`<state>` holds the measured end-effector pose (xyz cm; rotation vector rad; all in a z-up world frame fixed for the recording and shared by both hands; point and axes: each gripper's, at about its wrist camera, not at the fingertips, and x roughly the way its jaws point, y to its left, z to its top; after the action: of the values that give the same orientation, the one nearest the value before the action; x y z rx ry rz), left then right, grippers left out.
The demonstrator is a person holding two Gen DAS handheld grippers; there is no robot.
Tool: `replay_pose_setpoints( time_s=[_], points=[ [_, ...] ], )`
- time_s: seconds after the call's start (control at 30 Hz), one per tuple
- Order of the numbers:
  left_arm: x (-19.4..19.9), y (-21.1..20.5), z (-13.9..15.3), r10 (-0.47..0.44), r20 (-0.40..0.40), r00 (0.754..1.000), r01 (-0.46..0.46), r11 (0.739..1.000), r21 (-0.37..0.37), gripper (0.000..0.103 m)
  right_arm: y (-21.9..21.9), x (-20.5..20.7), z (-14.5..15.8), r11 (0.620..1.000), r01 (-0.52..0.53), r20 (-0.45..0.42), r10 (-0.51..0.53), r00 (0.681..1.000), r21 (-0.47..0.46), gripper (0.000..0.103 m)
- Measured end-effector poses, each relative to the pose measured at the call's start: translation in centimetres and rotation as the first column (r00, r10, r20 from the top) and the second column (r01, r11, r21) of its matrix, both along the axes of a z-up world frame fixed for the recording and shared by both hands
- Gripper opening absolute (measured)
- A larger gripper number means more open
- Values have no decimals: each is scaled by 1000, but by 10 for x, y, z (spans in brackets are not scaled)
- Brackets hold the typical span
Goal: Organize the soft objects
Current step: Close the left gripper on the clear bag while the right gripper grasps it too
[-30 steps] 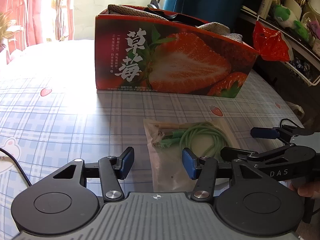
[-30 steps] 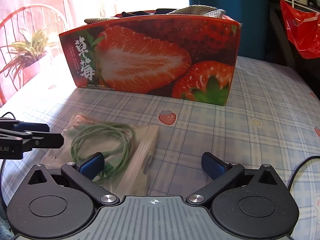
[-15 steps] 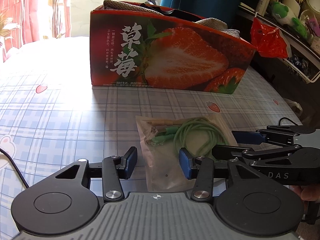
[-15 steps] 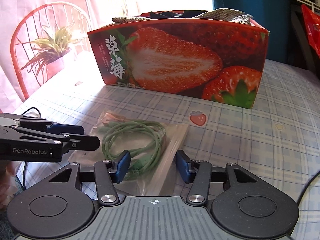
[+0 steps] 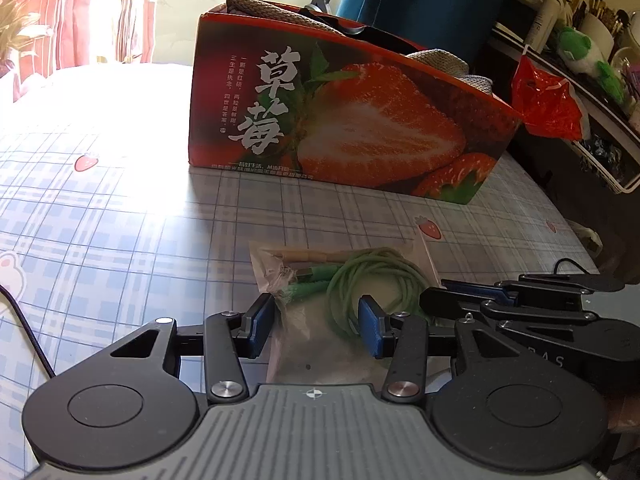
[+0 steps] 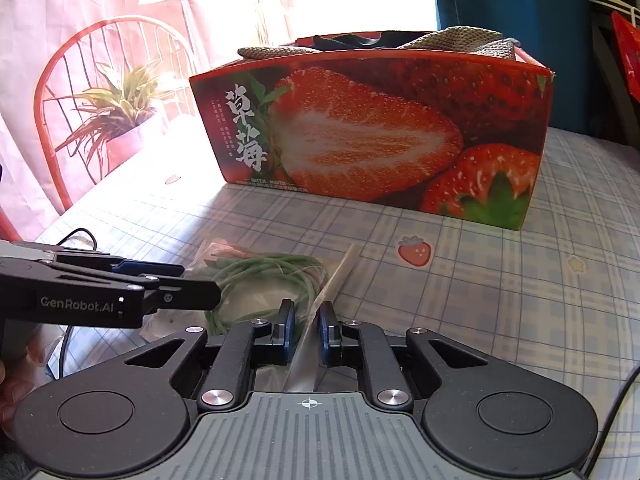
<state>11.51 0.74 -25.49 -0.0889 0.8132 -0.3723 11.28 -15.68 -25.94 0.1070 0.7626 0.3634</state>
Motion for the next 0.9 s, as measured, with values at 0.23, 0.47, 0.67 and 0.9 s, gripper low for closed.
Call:
replay_pose_setpoints(
  time_s=[0.23,0.47,0.67,0.9],
  points=[
    [9,1,1,33,7,999,-33,999,-12,38,2,0,0,1000,0,-3,0,1000,14,11],
    [14,3,2,59,28,998,-59,998,-7,12,-2,-2,2,999,15,12,-16,1000,29,6],
    [11,2,8,51,52,997,-50,998,-28,9,-4,-4,4,999,32,20,-33,999,35,4],
    [10,-3,20,33,95,995,-29,999,-42,9,-10,-4,17,998,53,61,-56,997,44,3]
  ],
)
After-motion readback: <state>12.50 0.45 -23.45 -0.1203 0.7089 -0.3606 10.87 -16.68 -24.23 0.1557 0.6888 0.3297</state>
